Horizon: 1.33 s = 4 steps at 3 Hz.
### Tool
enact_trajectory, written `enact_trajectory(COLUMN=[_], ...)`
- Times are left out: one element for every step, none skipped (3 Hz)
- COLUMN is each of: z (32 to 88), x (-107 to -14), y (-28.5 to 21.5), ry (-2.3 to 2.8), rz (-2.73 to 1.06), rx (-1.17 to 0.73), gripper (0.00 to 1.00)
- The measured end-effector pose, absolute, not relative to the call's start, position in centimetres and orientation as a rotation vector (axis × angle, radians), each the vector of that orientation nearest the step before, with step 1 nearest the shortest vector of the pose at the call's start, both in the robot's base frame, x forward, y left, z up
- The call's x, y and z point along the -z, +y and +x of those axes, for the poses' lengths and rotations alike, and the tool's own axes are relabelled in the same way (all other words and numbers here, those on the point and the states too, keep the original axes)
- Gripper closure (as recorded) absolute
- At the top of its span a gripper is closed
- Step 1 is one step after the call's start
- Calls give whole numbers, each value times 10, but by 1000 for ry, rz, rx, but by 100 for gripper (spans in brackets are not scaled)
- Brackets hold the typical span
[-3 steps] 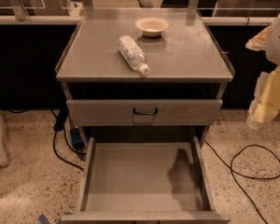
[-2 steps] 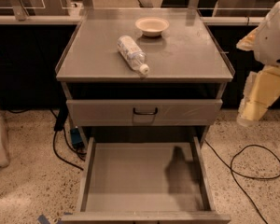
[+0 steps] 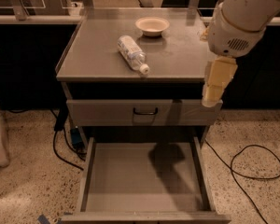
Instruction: Place blue plastic bottle into middle drawer
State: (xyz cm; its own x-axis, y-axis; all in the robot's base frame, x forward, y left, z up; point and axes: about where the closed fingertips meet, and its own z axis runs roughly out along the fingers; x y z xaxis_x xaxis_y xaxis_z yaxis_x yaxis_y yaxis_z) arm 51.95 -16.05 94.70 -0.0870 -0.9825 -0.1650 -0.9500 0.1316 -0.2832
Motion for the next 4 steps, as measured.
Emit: enact_trajectory(z=[586,586,613,653], x=[-933,-933,-923,-911], y=[-132,-132,-111,-82], ry=[2107,2107,2091,2058], rz=[-1884,-1884,-1886,-1888], rx=[234,234,256,279], gripper=[0,0,0,0])
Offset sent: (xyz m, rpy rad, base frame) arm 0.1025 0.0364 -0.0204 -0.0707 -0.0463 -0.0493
